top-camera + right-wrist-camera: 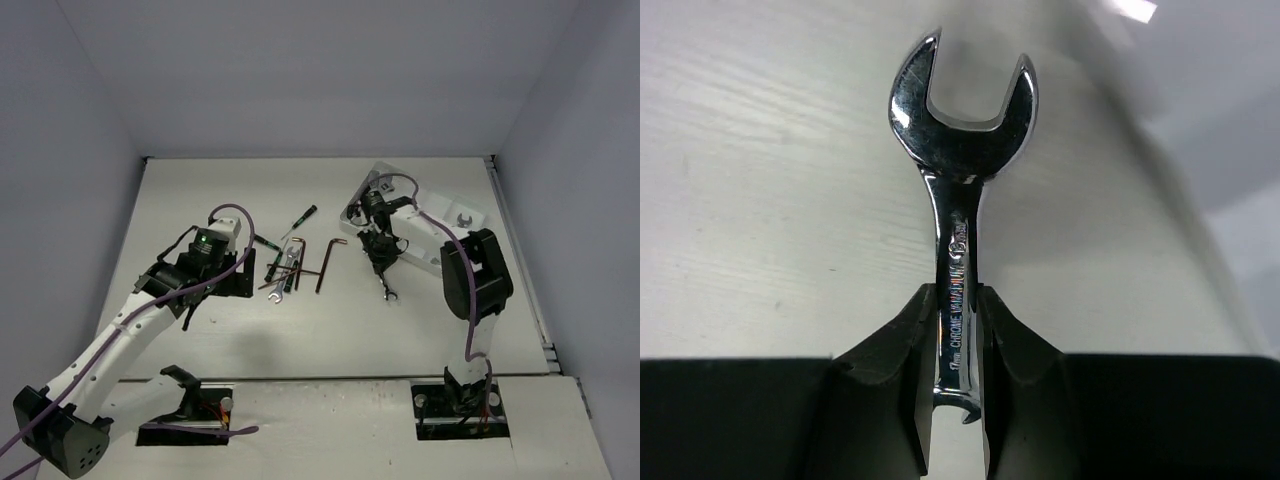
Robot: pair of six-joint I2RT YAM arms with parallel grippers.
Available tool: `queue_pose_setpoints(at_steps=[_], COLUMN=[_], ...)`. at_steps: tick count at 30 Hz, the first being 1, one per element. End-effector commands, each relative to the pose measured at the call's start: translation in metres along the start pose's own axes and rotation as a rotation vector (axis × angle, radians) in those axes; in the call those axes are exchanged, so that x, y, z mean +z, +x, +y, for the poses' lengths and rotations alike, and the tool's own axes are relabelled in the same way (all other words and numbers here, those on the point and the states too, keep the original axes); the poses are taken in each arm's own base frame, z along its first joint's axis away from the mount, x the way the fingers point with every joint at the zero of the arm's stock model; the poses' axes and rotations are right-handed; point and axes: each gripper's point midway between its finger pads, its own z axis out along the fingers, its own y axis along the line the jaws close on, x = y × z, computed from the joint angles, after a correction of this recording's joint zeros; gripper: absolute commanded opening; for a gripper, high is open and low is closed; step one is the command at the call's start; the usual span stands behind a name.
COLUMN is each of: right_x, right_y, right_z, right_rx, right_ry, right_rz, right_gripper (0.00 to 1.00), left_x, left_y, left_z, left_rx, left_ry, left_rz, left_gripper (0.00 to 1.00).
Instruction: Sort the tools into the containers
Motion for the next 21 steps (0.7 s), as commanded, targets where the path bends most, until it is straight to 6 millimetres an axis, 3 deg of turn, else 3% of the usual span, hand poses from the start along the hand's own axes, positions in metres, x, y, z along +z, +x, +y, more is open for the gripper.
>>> queue_pose_setpoints(at_steps=[1,8,10,14,21], right_x=[-0.056,-0.089,-0.094,-0.105,-0.083], right_y=[-0.016,-0.022,-0.023,-0.025,-0.010], right_z=[-0.041,-0.122,-0.136,-0.145,-0.161], right_rx=[0.149,0.351,0.388,0.405,0.373], right_ry=[0.039,0.079,0.055,0.032,0.074], right_rz=[-0.137,-0.240,-0.258,-0.293,-0.235], right_gripper=[0.00,0.00,0.00,0.00,0.00], left_x=[-0.005,-0.004,-0.004,-0.005,0.000], left_y=[-0.025,-0.024,-0.025,-0.025,-0.024], left_z=[-0.004,-0.006,-0.006,-0.004,-0.007], left_rx=[0.012,0.014,0.013,0.019,0.024], left_ry=[0.010,0.017,0.015,0.011,0.018], left_rz=[-0.069,-0.063,-0.064,-0.067,-0.051], left_gripper=[0.85,0.85,0.85,0.85,0.85])
